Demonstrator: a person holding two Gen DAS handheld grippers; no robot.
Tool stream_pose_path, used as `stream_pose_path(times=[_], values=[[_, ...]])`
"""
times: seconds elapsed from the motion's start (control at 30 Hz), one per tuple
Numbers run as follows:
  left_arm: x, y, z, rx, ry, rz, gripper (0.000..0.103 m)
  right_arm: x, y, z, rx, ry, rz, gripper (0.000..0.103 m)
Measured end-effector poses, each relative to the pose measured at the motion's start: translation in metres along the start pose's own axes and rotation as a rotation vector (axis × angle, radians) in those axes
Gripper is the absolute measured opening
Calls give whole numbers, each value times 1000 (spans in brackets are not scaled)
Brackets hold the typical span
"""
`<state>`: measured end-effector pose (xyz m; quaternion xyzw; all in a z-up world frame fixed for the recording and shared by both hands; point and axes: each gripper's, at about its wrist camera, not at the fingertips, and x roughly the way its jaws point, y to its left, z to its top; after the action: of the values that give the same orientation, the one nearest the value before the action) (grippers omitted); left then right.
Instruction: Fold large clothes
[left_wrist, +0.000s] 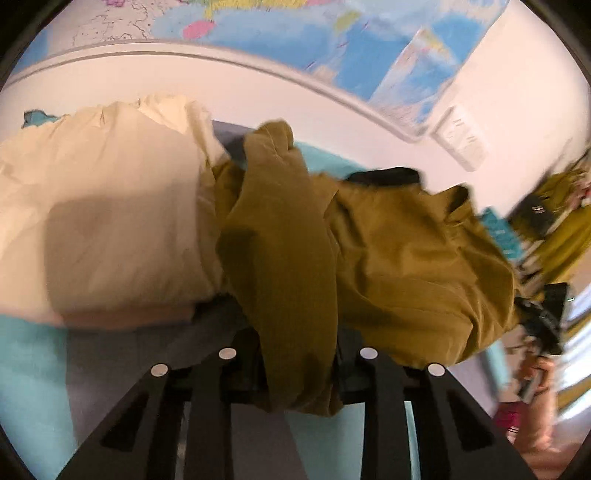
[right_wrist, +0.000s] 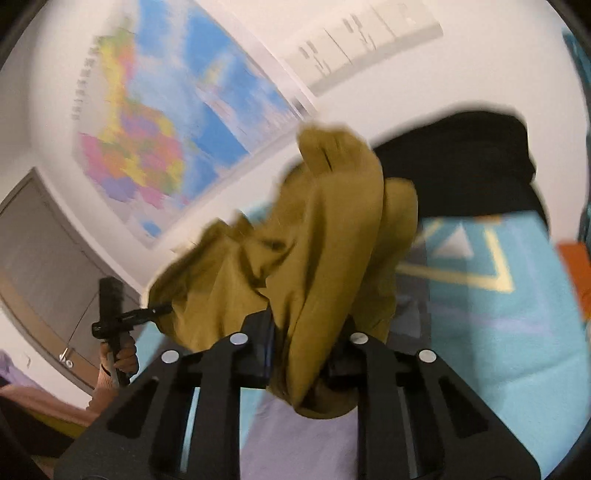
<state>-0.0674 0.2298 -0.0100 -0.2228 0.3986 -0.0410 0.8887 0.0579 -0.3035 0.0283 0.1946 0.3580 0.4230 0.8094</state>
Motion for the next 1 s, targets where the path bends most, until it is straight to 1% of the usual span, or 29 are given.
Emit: stream_pose_path(times=[0.03,0.07,0.1,0.13,0.17,0.2,0.23,0.27,0.3,0.33,0.37,0.43,0.47,0.53,0.57,0.6,0.63,0.7,0.77,0.8,0.83,0.87,0.93,0.97,1.0], values=[[-11,0,-8,-6,16,-37,25,-10,-3,-3,13,-11,5,17],[-17,2,-17,-15,29,-84,25,-21,-11,-13,50,-17,1,17],[-17,6,-26,-34,49,-122,26,-23,-19,-22,77,4,-9,17],[-12,12,-37,-58,85,-146,27,-20,-28,-33,99,43,-38,17],[-5,17,-47,-68,120,-130,30,-14,-36,-45,125,90,-71,18],[2,21,-54,-72,142,-102,34,-6,-47,-58,161,138,-103,21],[11,25,-61,-80,163,-72,43,-4,-53,-65,180,152,-112,24],[11,26,-63,-81,154,-72,49,-8,-55,-64,190,143,-137,35],[9,25,-62,-71,144,-52,54,-12,-53,-60,180,130,-187,61],[5,23,-60,-54,134,-11,67,-18,-47,-55,148,108,-249,71],[-4,17,-57,-20,108,53,72,-23,-39,-50,102,84,-292,74],[-20,4,-50,60,51,102,72,-30,-18,-36,4,51,-357,74],[-33,-6,-46,113,4,124,75,-32,-9,-30,-37,32,-372,74],[-46,-18,-41,176,-40,137,79,-22,9,-18,-111,15,-364,74],[-50,-28,-36,213,-64,154,79,-14,15,-14,-139,18,-359,74],[-48,-36,-31,240,-69,158,79,-1,19,-11,-166,40,-337,74],[-45,-40,-27,254,-61,147,79,13,22,-9,-190,67,-324,72],[-27,-51,-16,288,-32,133,79,48,26,-5,-234,132,-335,69],[-6,-54,-7,321,12,155,73,80,24,-5,-253,204,-342,67],[8,-56,-3,323,43,166,72,103,22,-3,-265,257,-347,67],[18,-57,-3,319,67,169,70,112,21,-4,-274,286,-356,66],[30,-56,0,311,96,172,68,130,18,-3,-290,323,-394,66],[47,-56,3,309,128,182,67,152,13,-3,-304,385,-423,66],[54,-56,5,306,142,182,67,159,9,-2,-295,403,-418,58],[60,-55,7,302,151,182,67,162,8,-1,-291,411,-416,47]])
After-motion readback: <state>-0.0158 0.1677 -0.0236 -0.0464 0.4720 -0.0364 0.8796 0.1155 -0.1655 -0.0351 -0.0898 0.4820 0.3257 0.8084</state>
